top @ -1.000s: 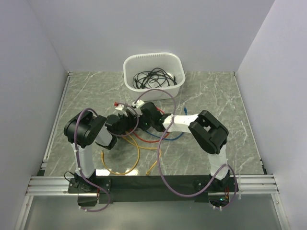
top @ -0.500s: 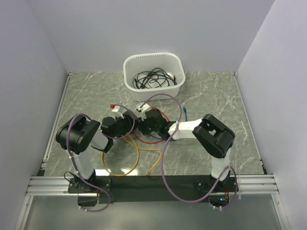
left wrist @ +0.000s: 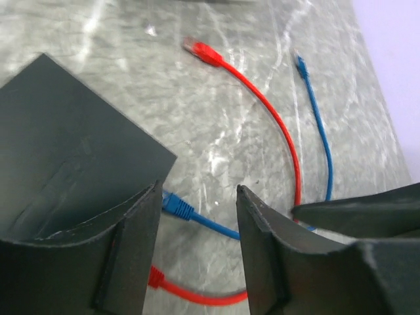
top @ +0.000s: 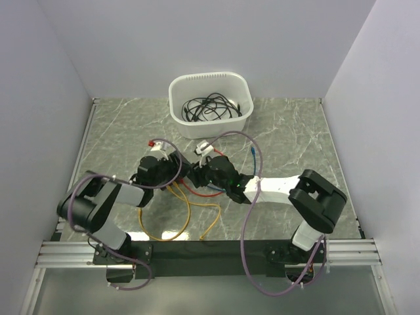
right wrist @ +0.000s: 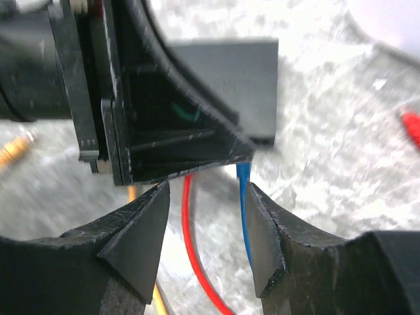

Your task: Insert the plug into the switch port

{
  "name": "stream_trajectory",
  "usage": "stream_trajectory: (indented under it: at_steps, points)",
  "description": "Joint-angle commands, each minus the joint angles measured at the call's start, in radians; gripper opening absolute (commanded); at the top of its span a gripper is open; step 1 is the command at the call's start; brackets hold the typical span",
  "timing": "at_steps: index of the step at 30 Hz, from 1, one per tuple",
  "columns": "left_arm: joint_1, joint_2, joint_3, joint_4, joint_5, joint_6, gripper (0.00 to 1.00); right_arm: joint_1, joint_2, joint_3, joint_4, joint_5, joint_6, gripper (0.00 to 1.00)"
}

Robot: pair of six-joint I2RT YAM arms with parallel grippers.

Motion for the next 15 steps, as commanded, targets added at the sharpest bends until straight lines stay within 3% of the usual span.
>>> stream_trajectory:
  at_steps: [1,9,12,15]
  points:
    - [-0.023,-0.136,0.029,-0.208,-0.100,-0.011,0.56,0.004,-0.075,0.011,0.156,0.047,0.043,0.57]
    - [-0.022,-0.501,0.041,-0.653,-0.407,-0.081,0.63,-0.041,-0.015,0.094,0.063,0.054,0.114,0.59]
    - [-0.019,-0.600,-0.011,-0.747,-0.512,-0.119,0.68,-0.090,0.080,0.241,-0.104,-0.003,0.170,0.59]
    - [-0.014,-0.705,-0.042,-0.839,-0.520,-0.165,0.70,-0.137,0.164,0.359,-0.180,-0.090,0.229,0.60]
